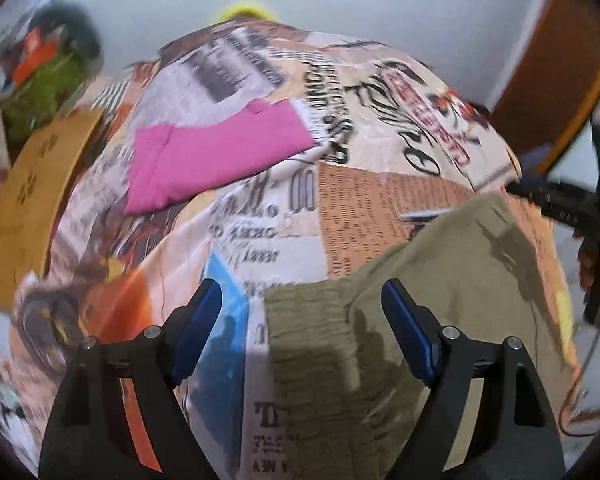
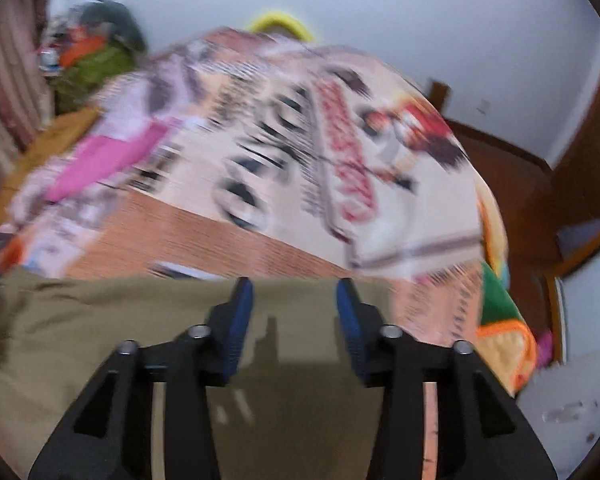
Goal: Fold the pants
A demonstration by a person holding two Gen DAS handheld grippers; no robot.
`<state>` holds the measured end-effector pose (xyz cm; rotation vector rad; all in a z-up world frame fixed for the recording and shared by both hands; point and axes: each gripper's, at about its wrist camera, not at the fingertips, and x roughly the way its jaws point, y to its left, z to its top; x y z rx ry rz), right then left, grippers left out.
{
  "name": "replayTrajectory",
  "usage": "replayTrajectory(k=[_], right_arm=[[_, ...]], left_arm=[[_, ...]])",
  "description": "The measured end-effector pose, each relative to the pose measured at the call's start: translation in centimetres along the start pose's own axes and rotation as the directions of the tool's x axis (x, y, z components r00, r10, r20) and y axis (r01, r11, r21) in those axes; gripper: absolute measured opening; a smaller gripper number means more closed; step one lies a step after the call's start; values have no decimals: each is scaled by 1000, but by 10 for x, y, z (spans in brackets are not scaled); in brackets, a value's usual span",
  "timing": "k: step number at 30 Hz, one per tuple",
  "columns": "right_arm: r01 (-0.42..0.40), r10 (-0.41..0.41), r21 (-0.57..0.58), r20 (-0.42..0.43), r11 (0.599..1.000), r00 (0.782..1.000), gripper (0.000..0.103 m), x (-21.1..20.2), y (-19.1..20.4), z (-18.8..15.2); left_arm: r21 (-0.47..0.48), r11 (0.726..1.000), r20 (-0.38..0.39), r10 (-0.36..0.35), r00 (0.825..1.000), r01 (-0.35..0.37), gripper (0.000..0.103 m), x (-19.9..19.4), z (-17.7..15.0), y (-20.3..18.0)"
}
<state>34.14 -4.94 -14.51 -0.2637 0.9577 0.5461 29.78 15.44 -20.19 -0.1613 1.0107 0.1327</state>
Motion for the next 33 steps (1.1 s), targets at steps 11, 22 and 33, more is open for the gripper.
replayTrajectory(k=[11,22,33], right_arm=[[-90,55,-138,-240,986,969,41,92,77,-14],[30,-48,-86,-212,996,976,40,80,12,-24],[-114,112,-14,-115,993,987,43,19,41,-21]], left_arm=[[-56,998,-123,30,992,-37,84,59,-10,22],[-135,987,-98,70,993,-83,84,59,-15,26],[-34,998,-67,52,996,-55,84,19,-15,9]])
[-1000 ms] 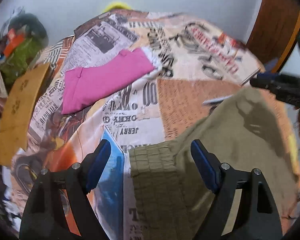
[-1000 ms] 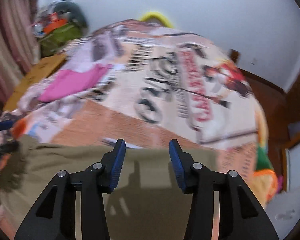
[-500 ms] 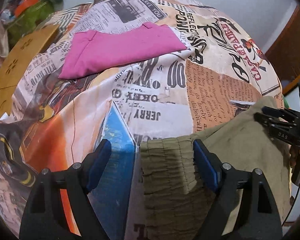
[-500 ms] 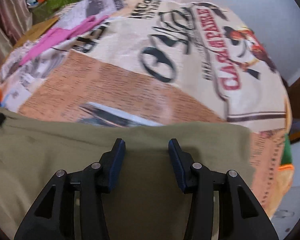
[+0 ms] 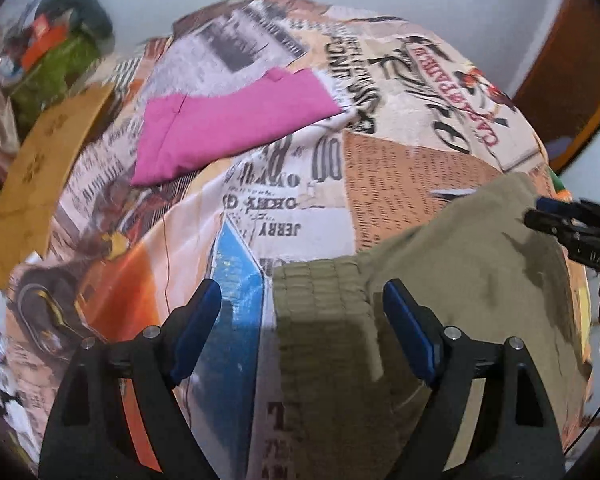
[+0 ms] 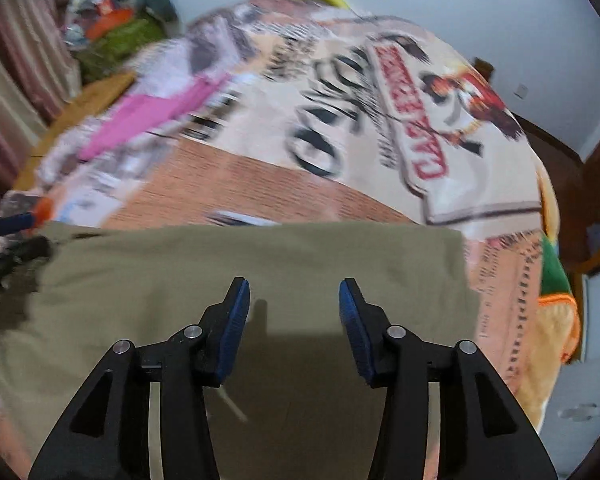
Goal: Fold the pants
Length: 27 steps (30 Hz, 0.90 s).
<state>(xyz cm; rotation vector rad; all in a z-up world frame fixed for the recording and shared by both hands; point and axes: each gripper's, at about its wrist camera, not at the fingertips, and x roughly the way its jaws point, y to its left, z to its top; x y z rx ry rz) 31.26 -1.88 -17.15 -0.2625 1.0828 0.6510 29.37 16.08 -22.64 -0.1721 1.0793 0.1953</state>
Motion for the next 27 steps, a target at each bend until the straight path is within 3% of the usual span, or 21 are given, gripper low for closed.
replayTrajectory(k=[5,9,13,15,21,27], right_arm=[[-129,129,10,-3,992,992,43,10,37,19],[-185,185,4,-80,983,980,43,37,68,26],[-167,140,-115,-213,979,967,43,65,100,6],[-155,126,-155,-186,976,974,43,61,102,-5],[-183,163,-101,-181,978,970,43,41,84,-34],[-152,135,-105,-149,983,980,43,19,83,-62]], left_arm=[[47,997,-15,60,998,-59,84,9,-3,-5],[-26,1000,-55,0,998,-1,85,24,-3,10],[-56,998,-67,-40,997,37,87,29,-7,17],[-67,997,-67,-53,996,48,88,31,-8,19],[-106,992,-66,-82,994,75,88,33,-10,24],[-63,998,-54,-29,998,25,90,29,-11,16]])
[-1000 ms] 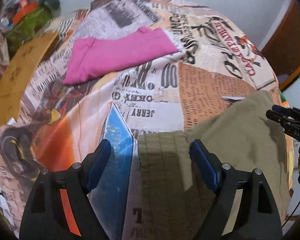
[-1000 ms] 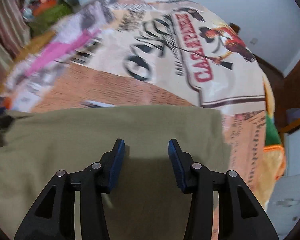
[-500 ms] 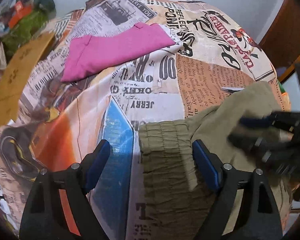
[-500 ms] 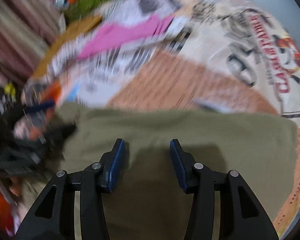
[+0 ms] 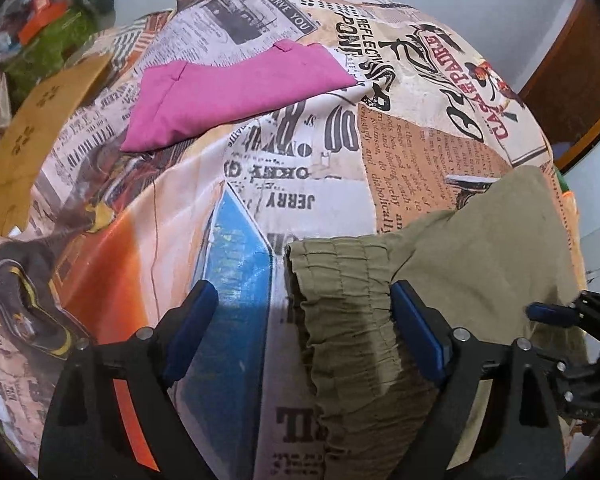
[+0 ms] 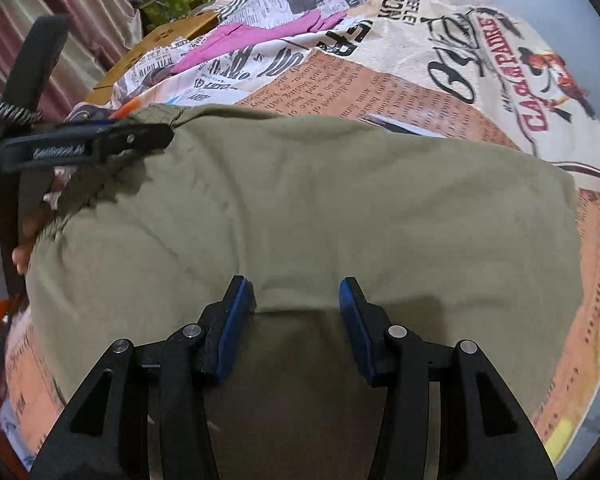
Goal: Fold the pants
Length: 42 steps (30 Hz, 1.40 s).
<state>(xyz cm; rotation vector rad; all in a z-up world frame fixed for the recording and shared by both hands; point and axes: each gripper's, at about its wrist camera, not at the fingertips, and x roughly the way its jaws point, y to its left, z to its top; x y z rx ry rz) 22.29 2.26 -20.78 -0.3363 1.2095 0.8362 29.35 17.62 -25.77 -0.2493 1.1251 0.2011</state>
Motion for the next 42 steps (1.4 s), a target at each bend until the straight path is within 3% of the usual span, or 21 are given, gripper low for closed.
replayTrajectory(k=[5,9,15,17,19,26,34,42], right_arm=[[37,-37,-33,6,999,999,43,-14,1,-21],[41,-41,-2,27,999,999,43,-25,-5,-34],[61,-63,40,52,997,997,43,-31,-3,-42],[58,-61,49,52,997,997,43,-33,-3,-45],[51,-54,61,52,997,997,43,-36,-4,-48],[41,-47,96,66,995,997,43,-46,-6,-66],[66,-74,105,80,992,994,43,-57,-2,-84],[53,-71,167,102,985,992,43,-70,-6,-106]], left_arm=[[44,998,-3,46,999,-46,90,-10,-2,-8],[65,998,10,13,1000,-13,87,-31,-9,-18],[170,985,22,-43,999,39,87,-60,-42,-52],[217,976,21,6,1000,-10,87,-58,-57,-62],[241,971,-3,16,1000,-15,87,-52,-69,-64],[168,985,-20,-41,999,43,88,-55,-89,-47],[254,965,59,43,997,-57,88,-73,-106,-61],[196,980,50,21,999,-30,88,-73,-110,-53]])
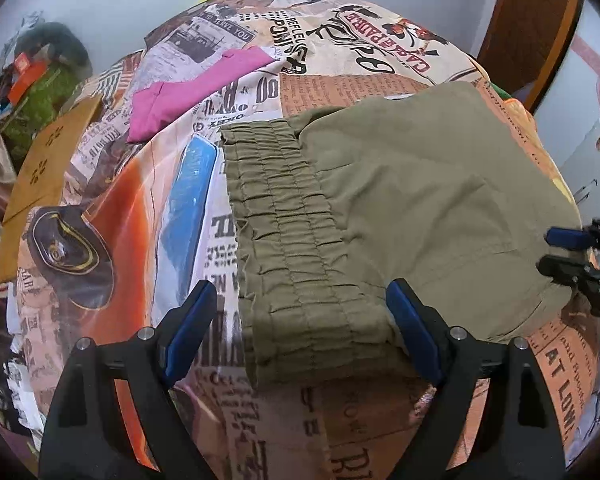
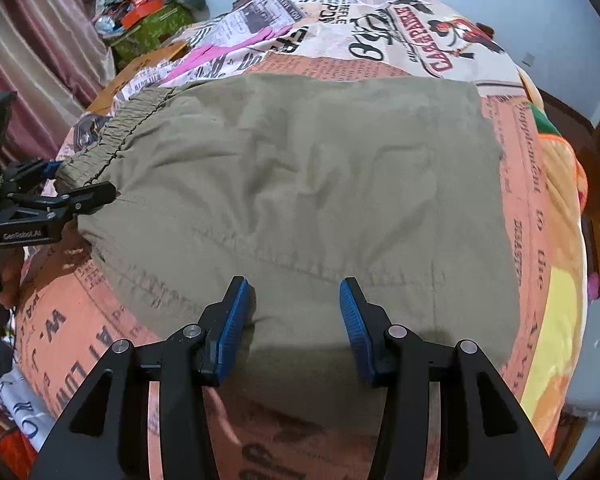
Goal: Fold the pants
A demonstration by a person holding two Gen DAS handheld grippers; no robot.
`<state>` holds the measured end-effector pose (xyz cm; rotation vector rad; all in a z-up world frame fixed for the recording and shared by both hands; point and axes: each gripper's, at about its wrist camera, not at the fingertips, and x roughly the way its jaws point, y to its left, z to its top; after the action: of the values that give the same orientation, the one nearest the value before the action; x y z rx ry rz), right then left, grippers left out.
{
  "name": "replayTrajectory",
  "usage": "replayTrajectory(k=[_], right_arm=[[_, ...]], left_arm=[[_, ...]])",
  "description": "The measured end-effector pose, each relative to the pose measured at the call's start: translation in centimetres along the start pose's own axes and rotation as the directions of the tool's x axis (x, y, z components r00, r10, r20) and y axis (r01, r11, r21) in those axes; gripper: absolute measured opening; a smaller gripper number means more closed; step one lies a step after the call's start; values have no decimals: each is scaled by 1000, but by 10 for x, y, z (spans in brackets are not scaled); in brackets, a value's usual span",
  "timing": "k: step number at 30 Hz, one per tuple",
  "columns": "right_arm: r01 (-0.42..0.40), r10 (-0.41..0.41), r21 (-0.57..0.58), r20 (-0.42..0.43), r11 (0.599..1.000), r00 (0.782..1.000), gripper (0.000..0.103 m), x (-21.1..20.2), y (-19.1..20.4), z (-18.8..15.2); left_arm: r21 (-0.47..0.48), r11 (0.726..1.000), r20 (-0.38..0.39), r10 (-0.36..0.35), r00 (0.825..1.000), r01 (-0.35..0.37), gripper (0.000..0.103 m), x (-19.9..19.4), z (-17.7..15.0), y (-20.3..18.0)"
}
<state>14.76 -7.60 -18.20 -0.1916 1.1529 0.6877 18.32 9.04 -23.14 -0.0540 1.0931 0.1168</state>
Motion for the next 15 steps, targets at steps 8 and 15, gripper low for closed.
replayTrajectory(k=[8,15], right_arm=[[23,-23,21,30,1000,999,46,-11,0,-6],[13,-12,-14,78,1000,997,51,-26,15,0]], left_arm=[[-97,995,58,-5,998,10,87,-40,9,10],[-165,986,86,-22,996,36,88,-64,1,20]])
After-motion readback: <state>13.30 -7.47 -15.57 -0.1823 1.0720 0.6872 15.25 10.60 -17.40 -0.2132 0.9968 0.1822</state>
